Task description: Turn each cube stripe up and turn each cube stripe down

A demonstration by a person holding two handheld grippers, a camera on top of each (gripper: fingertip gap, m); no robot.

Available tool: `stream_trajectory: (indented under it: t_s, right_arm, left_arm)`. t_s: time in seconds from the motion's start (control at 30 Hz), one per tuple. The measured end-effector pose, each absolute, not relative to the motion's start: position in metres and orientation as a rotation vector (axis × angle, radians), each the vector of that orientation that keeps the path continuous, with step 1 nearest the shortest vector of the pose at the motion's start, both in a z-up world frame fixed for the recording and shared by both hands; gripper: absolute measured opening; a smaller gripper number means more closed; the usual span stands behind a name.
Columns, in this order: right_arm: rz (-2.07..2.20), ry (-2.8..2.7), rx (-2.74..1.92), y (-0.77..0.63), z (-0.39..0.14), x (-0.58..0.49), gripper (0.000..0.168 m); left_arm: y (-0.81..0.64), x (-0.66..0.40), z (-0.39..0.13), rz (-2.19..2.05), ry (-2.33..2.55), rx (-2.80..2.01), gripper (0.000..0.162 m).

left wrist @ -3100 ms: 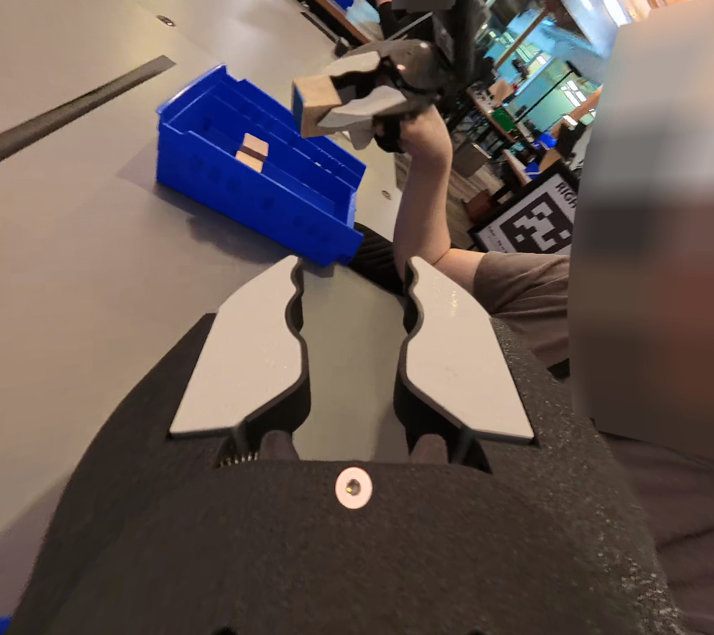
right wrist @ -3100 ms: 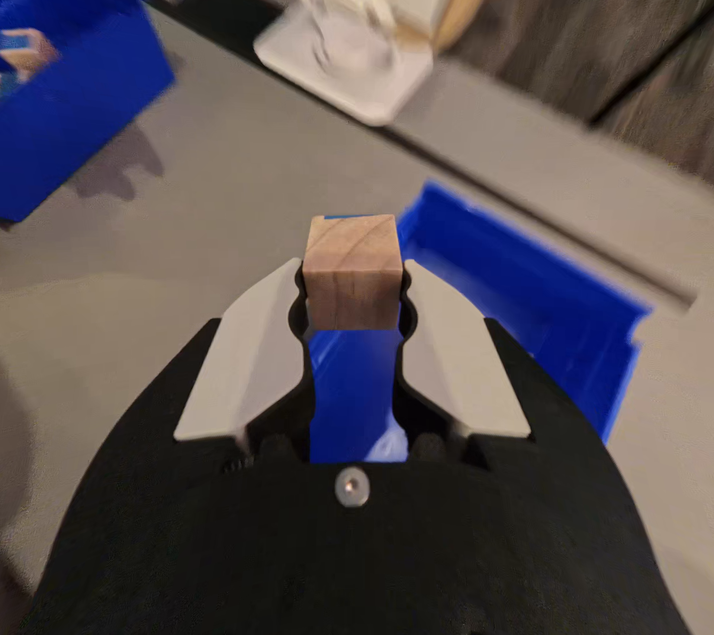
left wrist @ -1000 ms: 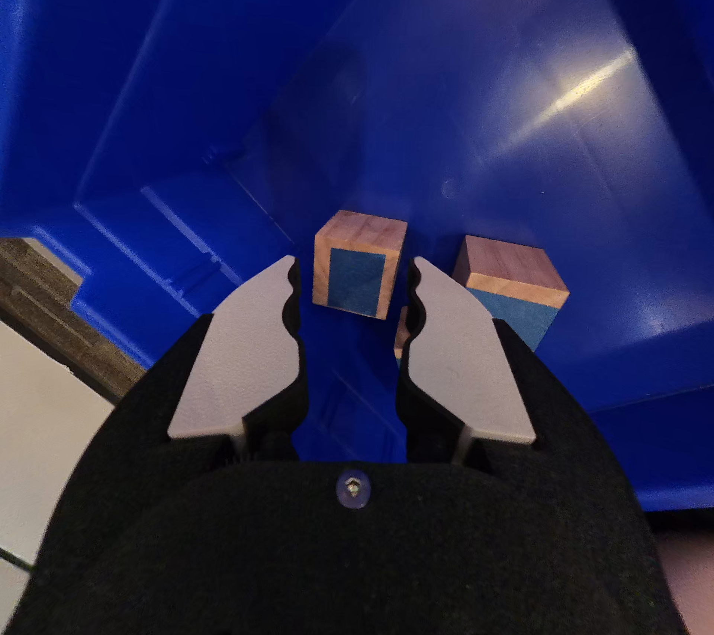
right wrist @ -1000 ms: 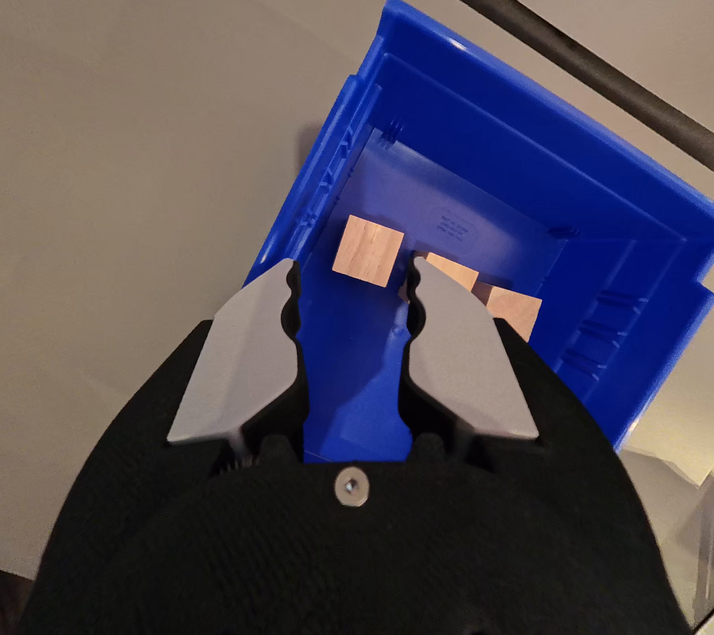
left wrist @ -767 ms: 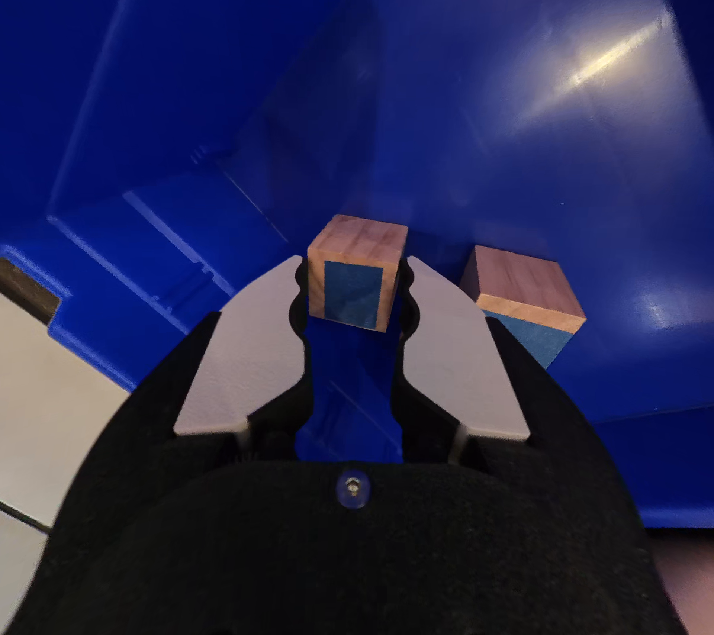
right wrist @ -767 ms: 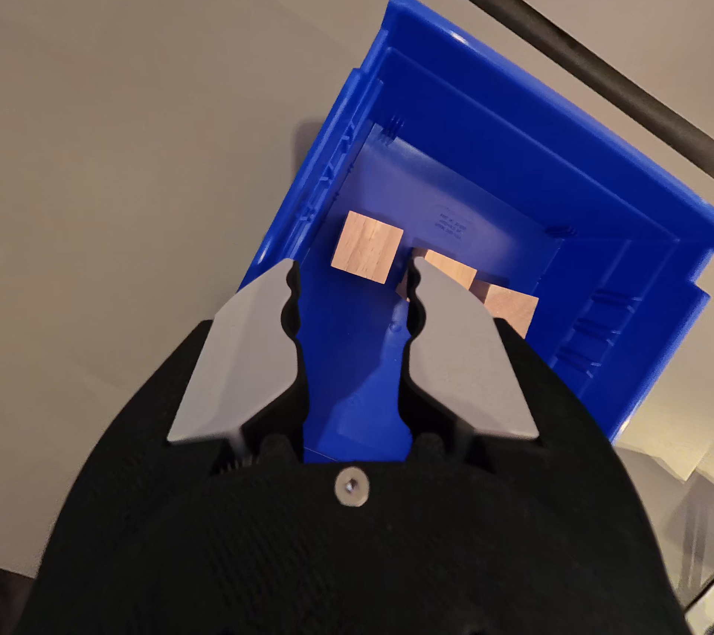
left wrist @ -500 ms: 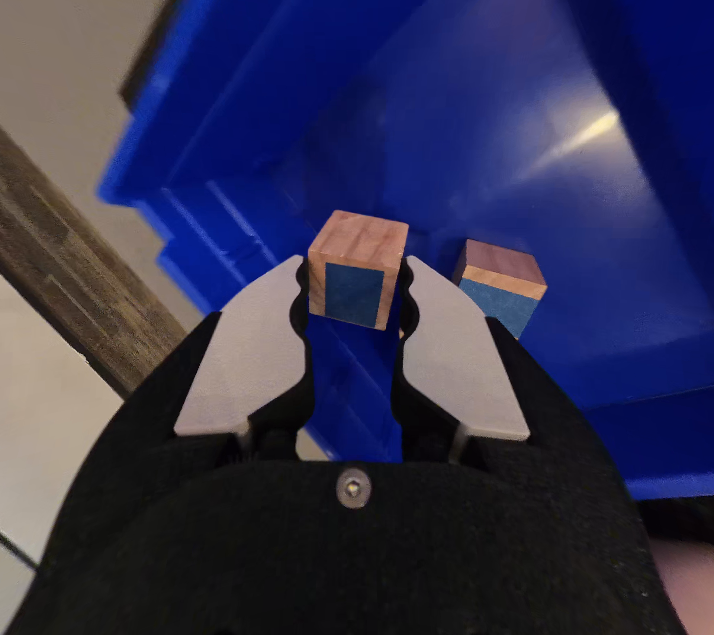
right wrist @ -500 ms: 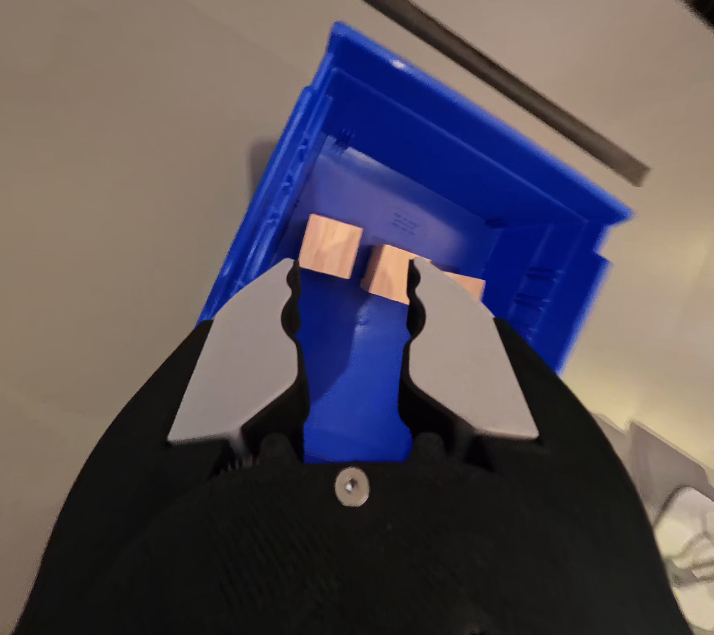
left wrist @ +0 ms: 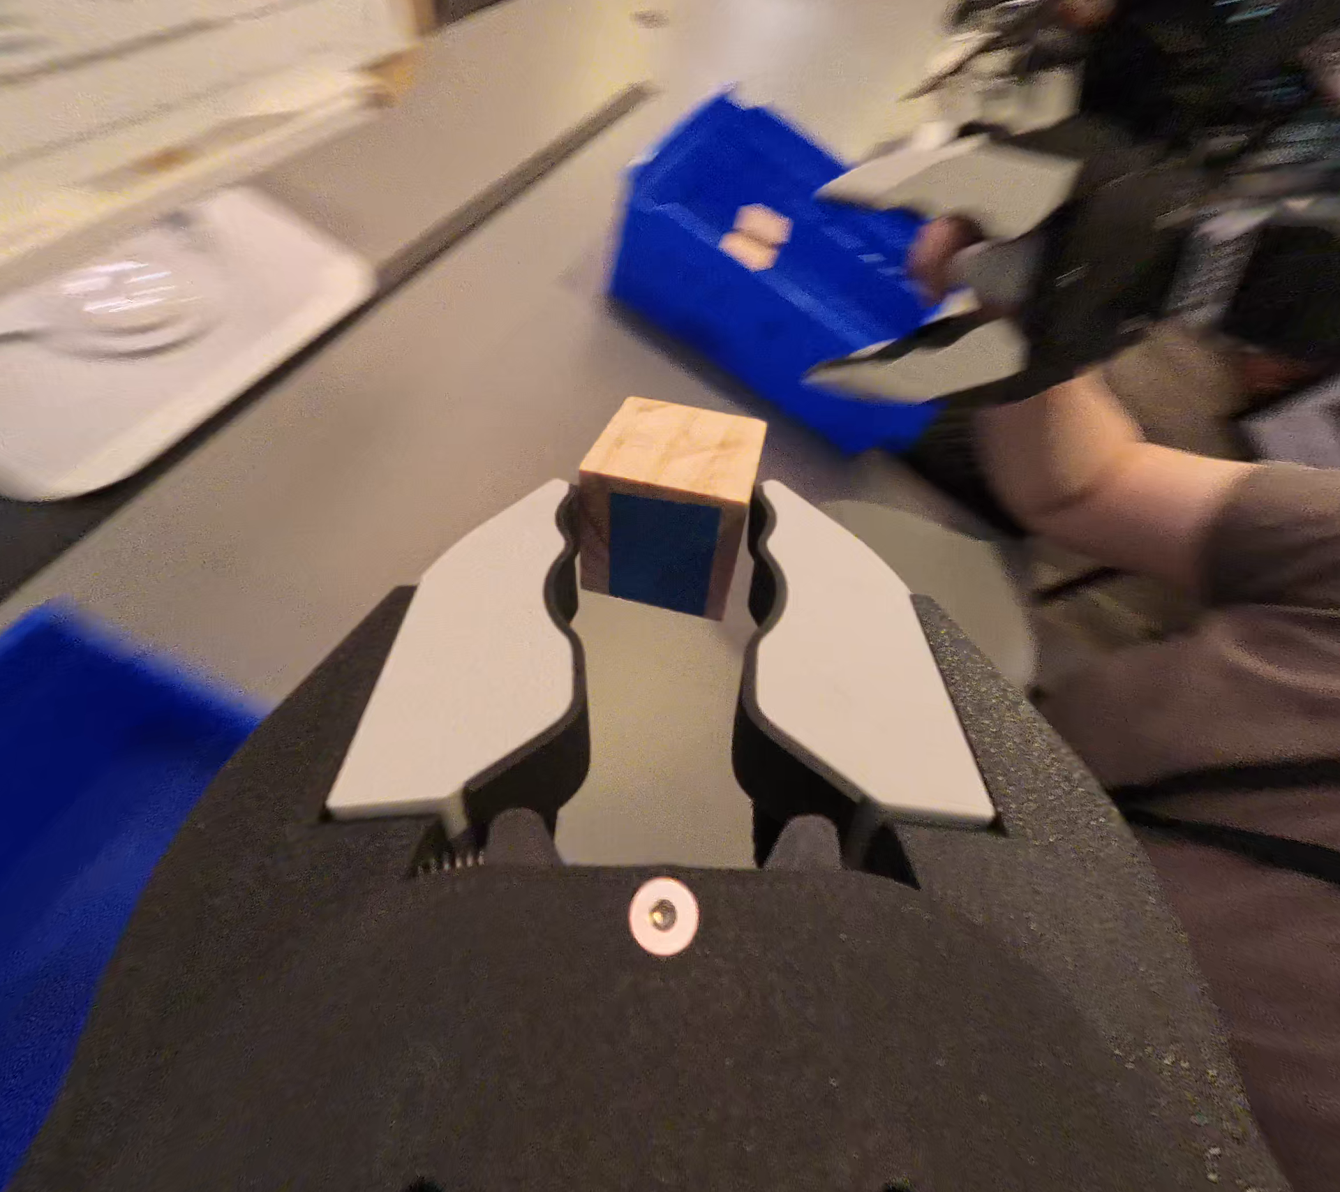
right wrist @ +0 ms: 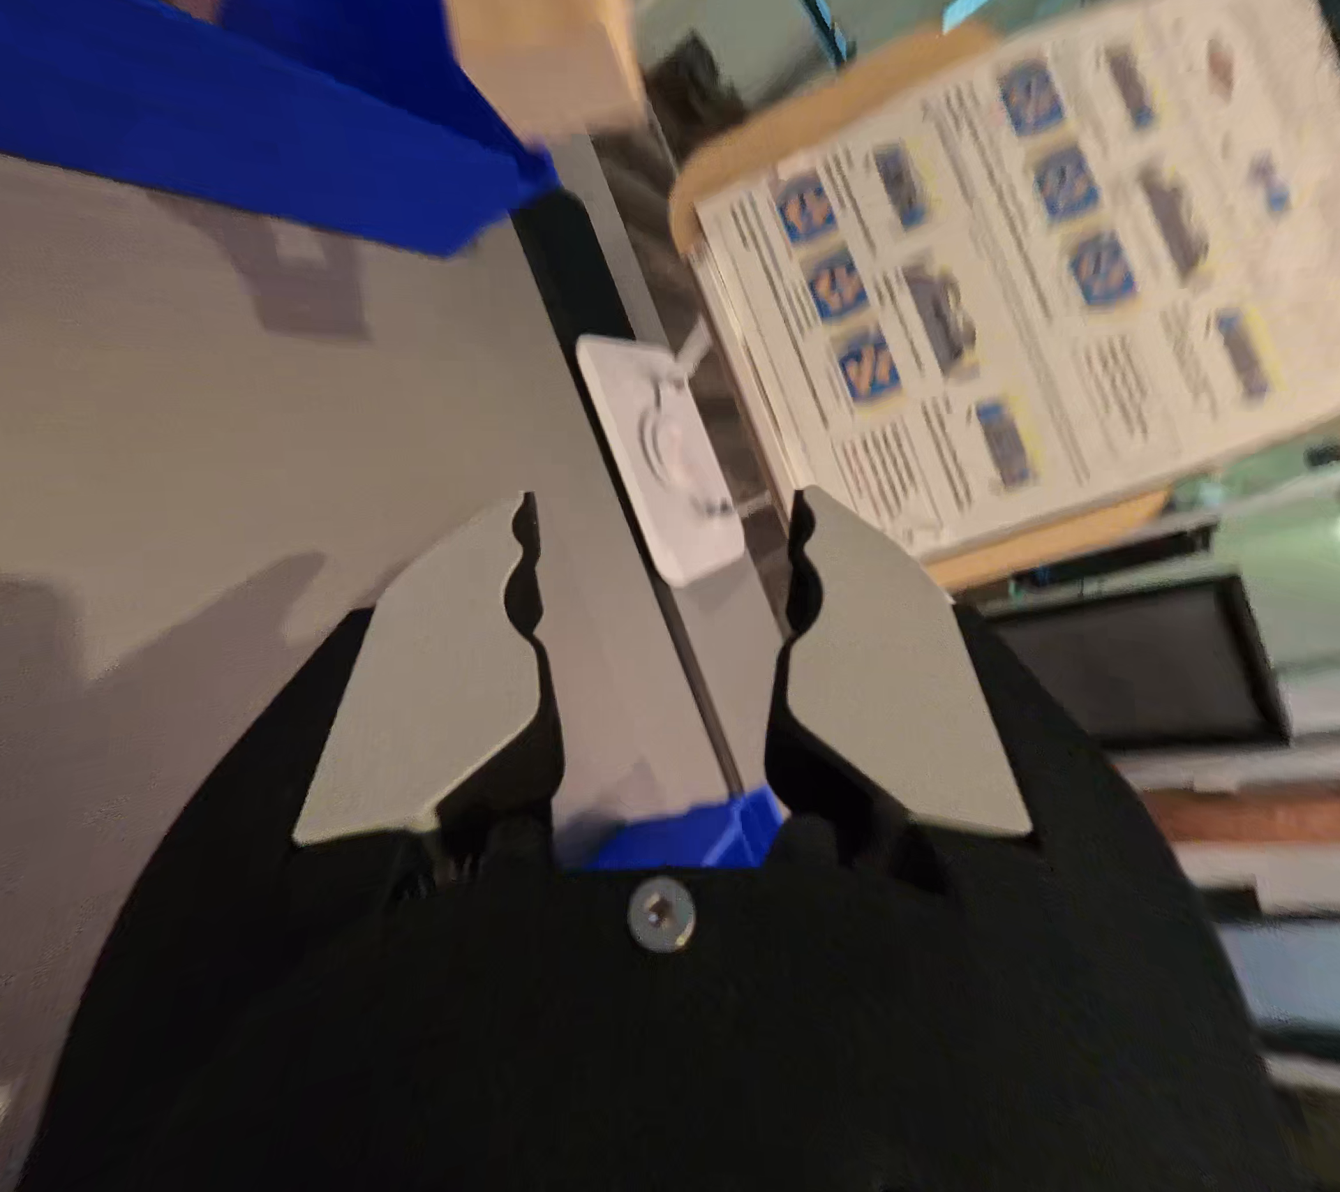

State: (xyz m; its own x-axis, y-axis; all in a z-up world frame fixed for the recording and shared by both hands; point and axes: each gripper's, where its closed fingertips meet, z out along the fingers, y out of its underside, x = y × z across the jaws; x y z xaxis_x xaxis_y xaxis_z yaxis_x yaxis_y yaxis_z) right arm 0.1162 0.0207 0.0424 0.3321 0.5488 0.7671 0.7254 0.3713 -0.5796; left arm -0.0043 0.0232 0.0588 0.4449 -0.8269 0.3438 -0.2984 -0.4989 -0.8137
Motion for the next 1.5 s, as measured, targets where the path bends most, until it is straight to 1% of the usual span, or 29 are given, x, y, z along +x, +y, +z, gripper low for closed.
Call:
stream_trajectory:
  t_s: [0.07, 0.17, 0.23, 0.37, 0.5, 0.63, 0.67, 0.77, 0.83, 0.93, 1.03, 1.1, 1.13, 1.2, 1.27, 1.37, 1.5]
  right_arm:
    - [-0.136, -1.334, -1.133, 0.002, 0.048, 0.092, 0.073]
    - [-0.097, -1.261, -0.899, -0.028, 0.070, 0.073, 0.070]
    - [-0.091, -1.284, -0.828, -0.041, 0.071, 0.068, 0.068]
    - [-0.135, -1.321, -0.871, -0.034, 0.063, 0.069, 0.064]
    - [-0.133, -1.348, -0.852, -0.037, 0.060, 0.069, 0.046]
    - [-0.158, -1.363, -0.865, -0.035, 0.057, 0.068, 0.046]
    - [-0.155, -1.375, -0.863, -0.036, 0.056, 0.068, 0.046]
    - [-0.131, -1.414, -0.917, -0.035, 0.055, 0.071, 0.046]
    - [-0.116, -1.460, -1.061, -0.024, 0.052, 0.089, 0.045]
    - [-0.148, -1.429, -1.537, 0.010, 0.040, 0.164, 0.046]
    - [-0.133, -1.192, -2.150, 0.028, 0.001, 0.274, 0.046]
    - [-0.274, -1.025, -2.458, 0.029, -0.031, 0.348, 0.046]
    - [-0.316, -0.947, -2.584, 0.025, -0.045, 0.376, 0.046]
    - [-0.207, -0.828, -2.814, 0.008, -0.072, 0.402, 0.046]
    - [-0.137, -0.782, -2.957, -0.002, -0.095, 0.413, 0.046]
    - [-0.194, -0.751, -3.106, -0.005, -0.121, 0.427, 0.047]
    - [-0.283, -0.730, -3.161, 0.003, -0.137, 0.435, 0.047]
  left_arm:
    - [0.001, 0.031, 0.064, -1.215, 1.029, -1.947, 0.044]
    - [-0.024, 0.064, 0.062, -1.419, 1.138, -1.908, 0.044]
    - [-0.031, 0.076, 0.058, -1.452, 1.178, -1.910, 0.044]
    - [-0.041, 0.087, 0.058, -1.509, 1.223, -1.874, 0.044]
    - [-0.047, 0.091, 0.061, -1.545, 1.243, -1.845, 0.044]
    - [-0.047, 0.088, 0.060, -1.520, 1.263, -1.848, 0.044]
    - [-0.047, 0.088, 0.062, -1.520, 1.265, -1.833, 0.046]
    - [-0.041, 0.081, 0.070, -1.475, 1.237, -1.813, 0.060]
    - [-0.030, 0.070, 0.071, -1.374, 1.197, -1.832, 0.060]
    - [-0.020, 0.051, 0.074, -1.268, 1.149, -1.857, 0.059]
    - [-0.012, 0.036, 0.078, -1.188, 1.096, -1.888, 0.056]
    - [-0.008, 0.025, 0.075, -1.114, 1.071, -1.929, 0.054]
    - [-0.005, 0.020, 0.072, -1.074, 1.060, -1.957, 0.052]
    - [0.002, 0.009, 0.072, -0.997, 1.013, -1.988, 0.046]
    - [0.010, 0.001, 0.081, -0.945, 0.944, -1.964, 0.045]
    - [0.007, -0.008, 0.087, -0.927, 0.930, -1.951, 0.045]
    - [0.010, -0.027, 0.085, -0.789, 0.915, -1.988, 0.046]
